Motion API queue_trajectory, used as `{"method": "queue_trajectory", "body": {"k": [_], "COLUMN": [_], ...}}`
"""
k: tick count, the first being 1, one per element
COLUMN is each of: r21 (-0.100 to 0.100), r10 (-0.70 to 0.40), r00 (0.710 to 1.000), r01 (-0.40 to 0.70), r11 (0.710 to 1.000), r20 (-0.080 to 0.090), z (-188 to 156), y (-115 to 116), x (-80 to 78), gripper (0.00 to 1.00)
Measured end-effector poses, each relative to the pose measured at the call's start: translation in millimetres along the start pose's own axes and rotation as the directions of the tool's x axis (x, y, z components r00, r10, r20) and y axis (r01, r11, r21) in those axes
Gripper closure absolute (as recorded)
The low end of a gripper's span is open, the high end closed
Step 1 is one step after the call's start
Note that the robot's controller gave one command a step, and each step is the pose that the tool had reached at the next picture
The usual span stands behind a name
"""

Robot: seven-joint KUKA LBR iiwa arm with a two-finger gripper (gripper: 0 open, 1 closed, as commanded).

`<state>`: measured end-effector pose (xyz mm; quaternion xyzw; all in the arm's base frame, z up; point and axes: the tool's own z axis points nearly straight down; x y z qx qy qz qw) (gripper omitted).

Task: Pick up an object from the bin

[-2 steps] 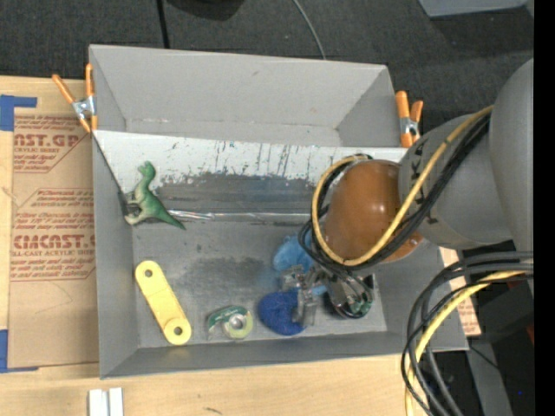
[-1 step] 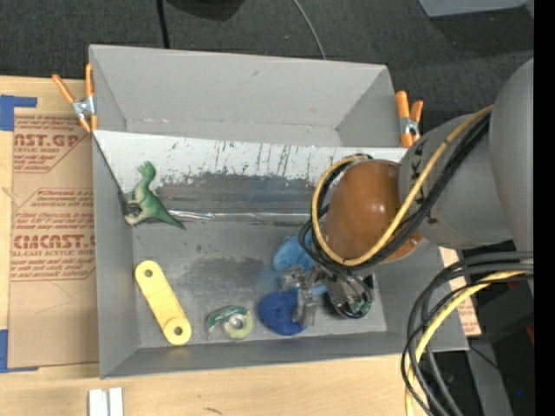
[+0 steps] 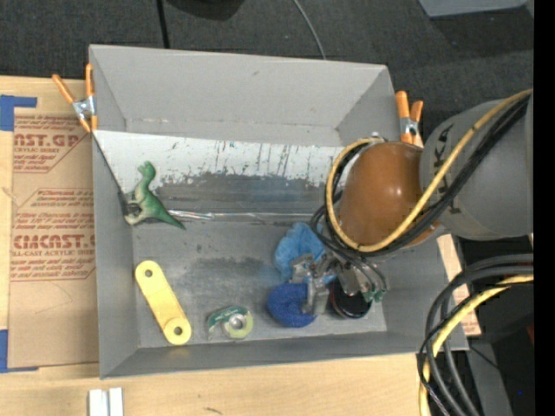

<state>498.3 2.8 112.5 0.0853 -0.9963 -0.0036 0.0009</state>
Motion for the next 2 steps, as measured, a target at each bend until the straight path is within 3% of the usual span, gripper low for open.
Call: {"method": "queue_trajectory", "body": {"k": [1,2], "r21": [0.000,0.000], "r10": [0.000,0.024], "r00": [1.000,1.000], "r01": [0.000,-0.024], "r11": [1.000,1.000], "r20": [0.000,0.002], "z": [0.0,-113.8], "y": [0.0,4.8], "x": [0.0,-8.7], "gripper": [1.00,1.00]}}
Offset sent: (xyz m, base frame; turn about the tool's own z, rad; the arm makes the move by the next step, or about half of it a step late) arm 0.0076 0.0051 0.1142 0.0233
